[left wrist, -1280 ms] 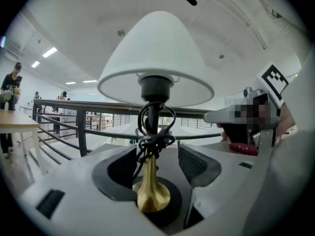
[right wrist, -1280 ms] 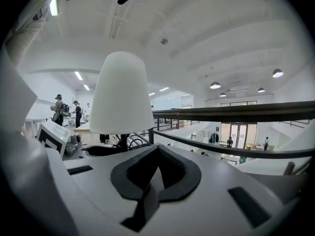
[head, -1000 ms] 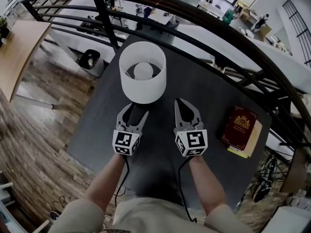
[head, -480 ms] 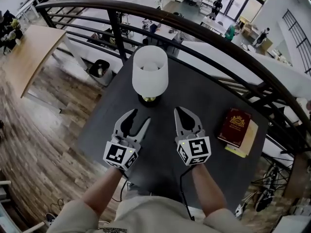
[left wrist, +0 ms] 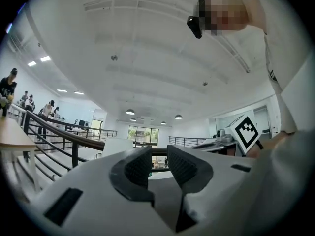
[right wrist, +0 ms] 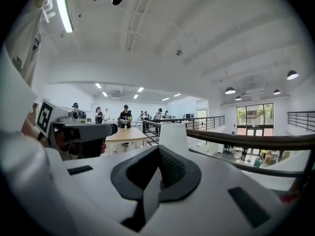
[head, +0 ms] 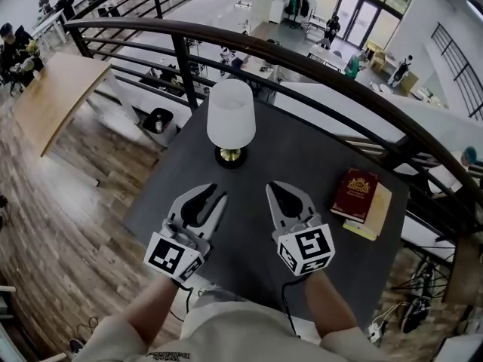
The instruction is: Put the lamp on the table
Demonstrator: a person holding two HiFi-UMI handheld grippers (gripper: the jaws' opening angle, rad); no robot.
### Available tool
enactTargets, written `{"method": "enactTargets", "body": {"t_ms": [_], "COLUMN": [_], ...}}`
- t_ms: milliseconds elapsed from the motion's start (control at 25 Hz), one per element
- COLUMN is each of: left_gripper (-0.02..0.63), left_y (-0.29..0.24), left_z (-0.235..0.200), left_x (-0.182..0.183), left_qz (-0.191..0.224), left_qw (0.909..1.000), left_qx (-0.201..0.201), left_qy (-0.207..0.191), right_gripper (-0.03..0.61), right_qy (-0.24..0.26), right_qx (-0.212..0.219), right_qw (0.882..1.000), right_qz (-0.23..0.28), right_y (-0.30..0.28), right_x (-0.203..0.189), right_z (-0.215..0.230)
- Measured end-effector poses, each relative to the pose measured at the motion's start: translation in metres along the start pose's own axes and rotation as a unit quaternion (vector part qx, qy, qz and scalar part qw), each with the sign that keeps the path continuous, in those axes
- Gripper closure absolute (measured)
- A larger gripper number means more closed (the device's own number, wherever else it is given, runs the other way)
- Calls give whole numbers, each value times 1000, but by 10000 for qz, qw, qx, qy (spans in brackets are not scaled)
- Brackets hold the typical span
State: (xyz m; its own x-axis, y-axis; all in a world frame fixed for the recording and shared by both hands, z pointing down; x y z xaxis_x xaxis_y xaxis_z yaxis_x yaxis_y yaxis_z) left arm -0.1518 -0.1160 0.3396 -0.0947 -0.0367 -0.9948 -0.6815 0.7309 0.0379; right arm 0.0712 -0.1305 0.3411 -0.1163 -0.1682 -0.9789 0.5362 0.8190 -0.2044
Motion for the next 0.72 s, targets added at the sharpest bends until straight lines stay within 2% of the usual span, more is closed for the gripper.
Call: {"method": "enactTargets", "body": {"t_ms": [80,280,480,600,720], "left_gripper": [534,545,602,607,609], "left_y": [11,28,35,42,45], "left_z": [13,41,55,58,61], "left_x": [3,-5,-13,-15,-18], "left_qz": [-52,-187,-319,-451,-538], "left_qw": [10000,9996,9992,9987,9982], "left_qx": [-27,-190,-169,-223,-258], "left_qy": [14,81,158,64,-44], "right_gripper": [577,577,577,578,578], "right_qy": [-75,-280,-368,-581,-403], "right_qx": [62,175,340,554,587], "right_qw": [10000,9995,9987,9968,9974], "right_qz": [-11,27,-6,8,65], "right_y": [14,39,54,60,64], "right_x": [0,-8,-20,-23,-21], "right_z": [-7,-24,-42,-51,-56]}}
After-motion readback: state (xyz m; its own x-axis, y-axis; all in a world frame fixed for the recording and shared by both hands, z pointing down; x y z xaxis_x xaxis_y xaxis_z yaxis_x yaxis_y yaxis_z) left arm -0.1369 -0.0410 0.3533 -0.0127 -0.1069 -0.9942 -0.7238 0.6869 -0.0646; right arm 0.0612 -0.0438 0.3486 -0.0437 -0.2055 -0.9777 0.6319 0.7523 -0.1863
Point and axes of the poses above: the fingertips, and each gripper's own axes: y backward along the fingers, z to its right, x out of its top, the point moved 10 cm from there along y, backward along the fingers, and after that the axes turned 1 degree about -z, right-handed, at the moved point
